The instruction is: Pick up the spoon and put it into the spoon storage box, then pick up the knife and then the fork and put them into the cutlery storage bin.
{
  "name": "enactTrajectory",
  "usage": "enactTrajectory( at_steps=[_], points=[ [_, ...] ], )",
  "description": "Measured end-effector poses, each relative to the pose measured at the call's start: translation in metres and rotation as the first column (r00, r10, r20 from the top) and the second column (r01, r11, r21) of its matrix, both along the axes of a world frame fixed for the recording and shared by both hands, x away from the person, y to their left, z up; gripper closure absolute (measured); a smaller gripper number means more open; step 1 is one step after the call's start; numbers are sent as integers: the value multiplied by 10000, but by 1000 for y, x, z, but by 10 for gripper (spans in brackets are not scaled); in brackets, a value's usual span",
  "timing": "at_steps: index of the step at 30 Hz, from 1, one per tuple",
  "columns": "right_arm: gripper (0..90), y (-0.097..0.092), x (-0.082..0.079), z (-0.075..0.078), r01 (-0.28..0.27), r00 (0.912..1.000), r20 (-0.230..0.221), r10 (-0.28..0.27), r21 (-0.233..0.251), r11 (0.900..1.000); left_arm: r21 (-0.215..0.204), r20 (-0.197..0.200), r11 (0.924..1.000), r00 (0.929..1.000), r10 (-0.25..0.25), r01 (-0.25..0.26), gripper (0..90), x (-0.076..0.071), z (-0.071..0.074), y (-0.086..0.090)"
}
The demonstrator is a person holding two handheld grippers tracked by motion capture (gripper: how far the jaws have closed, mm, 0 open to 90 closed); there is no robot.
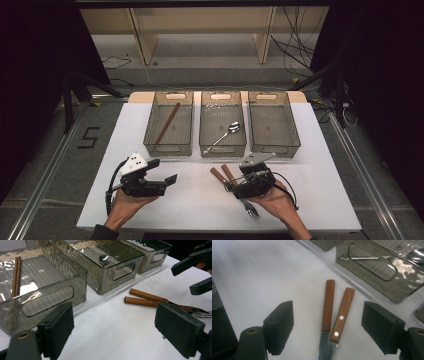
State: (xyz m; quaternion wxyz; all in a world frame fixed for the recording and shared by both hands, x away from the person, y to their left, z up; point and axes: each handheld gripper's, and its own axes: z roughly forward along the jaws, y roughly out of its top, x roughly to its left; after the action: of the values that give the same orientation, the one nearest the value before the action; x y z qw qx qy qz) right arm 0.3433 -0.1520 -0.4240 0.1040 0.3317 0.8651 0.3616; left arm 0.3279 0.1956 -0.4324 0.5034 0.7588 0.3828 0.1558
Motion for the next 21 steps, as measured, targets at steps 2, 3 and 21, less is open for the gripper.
enactTrajectory(
  at_steps=[2,3,21],
  points=[
    [265,1,1,0,5,10000,-68,-6,-36,10000,44,-3,10000,10000,-1,1,153,-1,-1,1],
    [265,2,1,-1,64,9999,-124,-64,-36,10000,51,-12,10000,10000,15,-15,153,-1,-2,2],
    [310,12,12,-7,-91,9977,-679,46,-663,9978,119,347,9999,9993,98,-102,151,-7,-6,8]
  ],
)
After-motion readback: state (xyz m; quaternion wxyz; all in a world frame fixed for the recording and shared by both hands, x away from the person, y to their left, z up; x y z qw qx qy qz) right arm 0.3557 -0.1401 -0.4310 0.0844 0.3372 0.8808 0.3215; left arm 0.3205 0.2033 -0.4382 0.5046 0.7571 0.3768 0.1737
